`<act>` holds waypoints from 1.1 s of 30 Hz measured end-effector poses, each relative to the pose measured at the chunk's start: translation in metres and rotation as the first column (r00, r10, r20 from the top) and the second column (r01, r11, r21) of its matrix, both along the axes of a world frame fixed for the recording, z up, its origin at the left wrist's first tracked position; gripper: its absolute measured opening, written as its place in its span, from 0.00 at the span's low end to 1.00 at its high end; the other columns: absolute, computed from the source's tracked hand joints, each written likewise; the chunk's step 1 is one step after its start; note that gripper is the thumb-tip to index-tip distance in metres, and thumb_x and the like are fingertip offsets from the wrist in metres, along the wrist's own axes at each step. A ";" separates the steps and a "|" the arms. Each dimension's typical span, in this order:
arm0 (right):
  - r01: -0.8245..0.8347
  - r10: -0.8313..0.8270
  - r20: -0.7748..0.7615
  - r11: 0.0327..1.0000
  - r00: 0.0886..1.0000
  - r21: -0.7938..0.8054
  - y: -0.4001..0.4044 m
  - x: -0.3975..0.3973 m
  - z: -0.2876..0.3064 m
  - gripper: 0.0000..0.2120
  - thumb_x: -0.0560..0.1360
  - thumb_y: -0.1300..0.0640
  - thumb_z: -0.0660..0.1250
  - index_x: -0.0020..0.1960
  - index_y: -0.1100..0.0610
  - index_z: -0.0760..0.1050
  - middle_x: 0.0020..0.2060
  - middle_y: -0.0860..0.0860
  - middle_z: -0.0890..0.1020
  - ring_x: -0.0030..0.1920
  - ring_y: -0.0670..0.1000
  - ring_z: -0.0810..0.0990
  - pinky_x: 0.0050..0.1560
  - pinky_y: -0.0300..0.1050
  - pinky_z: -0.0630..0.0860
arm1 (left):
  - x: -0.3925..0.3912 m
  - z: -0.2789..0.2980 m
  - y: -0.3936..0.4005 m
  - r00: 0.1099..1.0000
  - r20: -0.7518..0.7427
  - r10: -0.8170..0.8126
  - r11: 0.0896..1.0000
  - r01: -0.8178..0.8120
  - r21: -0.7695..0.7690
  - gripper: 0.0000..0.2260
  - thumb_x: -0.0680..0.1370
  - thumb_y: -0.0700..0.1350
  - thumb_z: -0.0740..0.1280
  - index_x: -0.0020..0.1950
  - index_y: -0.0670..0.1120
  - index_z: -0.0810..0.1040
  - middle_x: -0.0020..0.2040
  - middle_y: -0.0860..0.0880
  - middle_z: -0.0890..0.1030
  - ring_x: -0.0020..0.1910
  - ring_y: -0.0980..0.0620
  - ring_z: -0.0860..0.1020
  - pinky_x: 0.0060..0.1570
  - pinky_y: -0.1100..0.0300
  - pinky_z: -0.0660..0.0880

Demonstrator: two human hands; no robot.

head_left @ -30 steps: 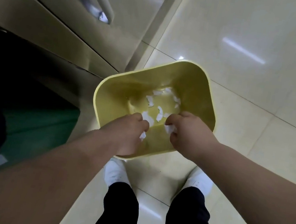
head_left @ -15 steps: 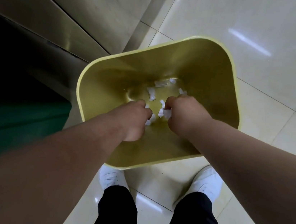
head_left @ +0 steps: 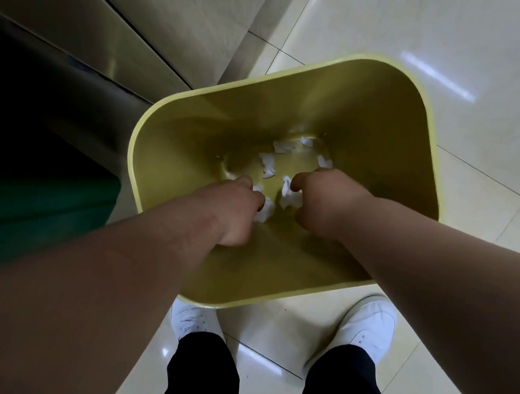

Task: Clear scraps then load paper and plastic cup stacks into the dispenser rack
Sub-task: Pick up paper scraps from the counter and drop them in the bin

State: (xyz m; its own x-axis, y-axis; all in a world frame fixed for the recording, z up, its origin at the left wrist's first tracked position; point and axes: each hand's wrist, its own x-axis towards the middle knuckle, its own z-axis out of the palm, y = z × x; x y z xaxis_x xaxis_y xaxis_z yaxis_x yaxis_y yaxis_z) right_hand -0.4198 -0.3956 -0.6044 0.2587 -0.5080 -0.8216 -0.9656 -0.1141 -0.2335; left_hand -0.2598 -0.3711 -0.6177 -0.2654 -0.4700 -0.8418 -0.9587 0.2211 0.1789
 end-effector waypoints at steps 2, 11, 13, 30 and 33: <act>-0.058 0.058 -0.013 0.998 0.998 0.022 0.001 0.002 0.000 0.20 0.76 0.57 0.63 0.68 0.53 0.70 0.58 0.55 0.76 0.58 0.56 0.76 0.52 0.46 0.74 | -0.003 0.002 0.000 1.000 0.002 -0.019 1.000 0.019 0.016 0.17 0.79 0.49 0.61 0.68 0.52 0.72 0.65 0.48 0.69 0.58 0.45 0.76 0.45 0.55 0.71; -0.195 0.195 -0.084 0.981 0.977 0.007 0.007 -0.005 0.032 0.18 0.77 0.53 0.61 0.66 0.51 0.69 0.57 0.54 0.74 0.61 0.58 0.70 0.49 0.48 0.70 | -0.003 0.038 -0.002 0.979 0.098 -0.177 0.980 0.166 0.111 0.20 0.79 0.48 0.60 0.71 0.53 0.69 0.66 0.47 0.69 0.63 0.45 0.74 0.56 0.53 0.74; -0.185 0.184 -0.083 0.983 0.979 0.002 0.006 -0.006 0.049 0.15 0.76 0.53 0.62 0.63 0.52 0.70 0.55 0.54 0.74 0.61 0.58 0.71 0.48 0.48 0.70 | -0.003 0.055 -0.004 0.979 0.111 -0.172 0.982 0.161 0.100 0.19 0.79 0.50 0.59 0.70 0.52 0.69 0.65 0.47 0.69 0.63 0.45 0.73 0.56 0.52 0.74; -0.208 0.202 -0.051 0.963 0.978 -0.172 0.003 -0.039 0.398 0.18 0.76 0.53 0.60 0.65 0.52 0.71 0.56 0.52 0.77 0.54 0.56 0.77 0.45 0.46 0.74 | -0.020 0.392 0.000 0.985 0.030 -0.171 0.980 0.173 -0.093 0.22 0.78 0.54 0.59 0.72 0.53 0.68 0.69 0.49 0.68 0.63 0.45 0.74 0.56 0.51 0.76; -0.269 0.245 -0.128 0.933 0.961 -0.237 0.010 -0.046 0.467 0.13 0.75 0.56 0.60 0.58 0.52 0.75 0.48 0.51 0.76 0.45 0.55 0.75 0.38 0.46 0.71 | -0.021 0.450 0.003 0.995 -0.077 -0.062 0.990 0.052 -0.129 0.21 0.79 0.53 0.60 0.72 0.52 0.70 0.68 0.47 0.71 0.65 0.46 0.73 0.63 0.53 0.71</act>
State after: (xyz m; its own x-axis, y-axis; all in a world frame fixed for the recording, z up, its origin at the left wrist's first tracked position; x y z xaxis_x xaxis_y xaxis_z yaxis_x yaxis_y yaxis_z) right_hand -0.4658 -0.3852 -0.1378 0.3347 -0.6265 -0.7039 -0.9118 -0.4039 -0.0741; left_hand -0.2812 -0.3684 -0.1675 -0.3595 -0.5539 -0.7510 -0.9275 0.3008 0.2221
